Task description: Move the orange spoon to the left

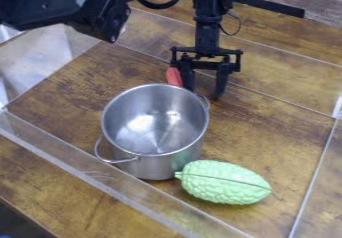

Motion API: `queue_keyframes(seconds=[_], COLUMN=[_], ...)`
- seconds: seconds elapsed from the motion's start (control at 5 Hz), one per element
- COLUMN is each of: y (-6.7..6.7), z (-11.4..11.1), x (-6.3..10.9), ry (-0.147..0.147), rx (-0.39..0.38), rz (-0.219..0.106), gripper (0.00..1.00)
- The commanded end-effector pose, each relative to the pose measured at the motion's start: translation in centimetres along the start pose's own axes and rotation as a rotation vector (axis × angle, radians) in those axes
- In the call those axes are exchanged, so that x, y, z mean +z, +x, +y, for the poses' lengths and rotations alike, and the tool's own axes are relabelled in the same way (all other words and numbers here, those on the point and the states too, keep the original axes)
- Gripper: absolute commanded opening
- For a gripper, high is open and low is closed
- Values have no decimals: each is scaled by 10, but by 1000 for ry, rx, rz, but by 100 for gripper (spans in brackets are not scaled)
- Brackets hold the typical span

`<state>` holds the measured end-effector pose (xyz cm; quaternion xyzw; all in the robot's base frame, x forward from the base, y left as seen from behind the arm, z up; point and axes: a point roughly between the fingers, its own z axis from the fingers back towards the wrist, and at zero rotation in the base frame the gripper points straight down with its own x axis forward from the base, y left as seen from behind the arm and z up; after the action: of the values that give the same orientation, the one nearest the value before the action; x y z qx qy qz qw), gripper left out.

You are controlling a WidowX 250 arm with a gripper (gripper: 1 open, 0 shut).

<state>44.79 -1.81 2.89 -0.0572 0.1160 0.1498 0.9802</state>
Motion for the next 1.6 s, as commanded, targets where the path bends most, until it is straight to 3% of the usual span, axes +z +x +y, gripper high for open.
queue_keyframes(seconds=[0.0,0.2,0.6,0.8,1.0,1.2,1.4], y=[5,3,-17,-29,-35,-44,-60], z=[9,11,-10,-11,1,17,14], x=[24,30,24,36,60,91,124], ry=[-11,-14,-31,-46,-89,-139,-186], rx=[-45,-96,-125,-106,-70,-33,2], rz=[-52,-39,-17,-9,-22,-56,-119], gripper=[0,0,0,0,0,0,0])
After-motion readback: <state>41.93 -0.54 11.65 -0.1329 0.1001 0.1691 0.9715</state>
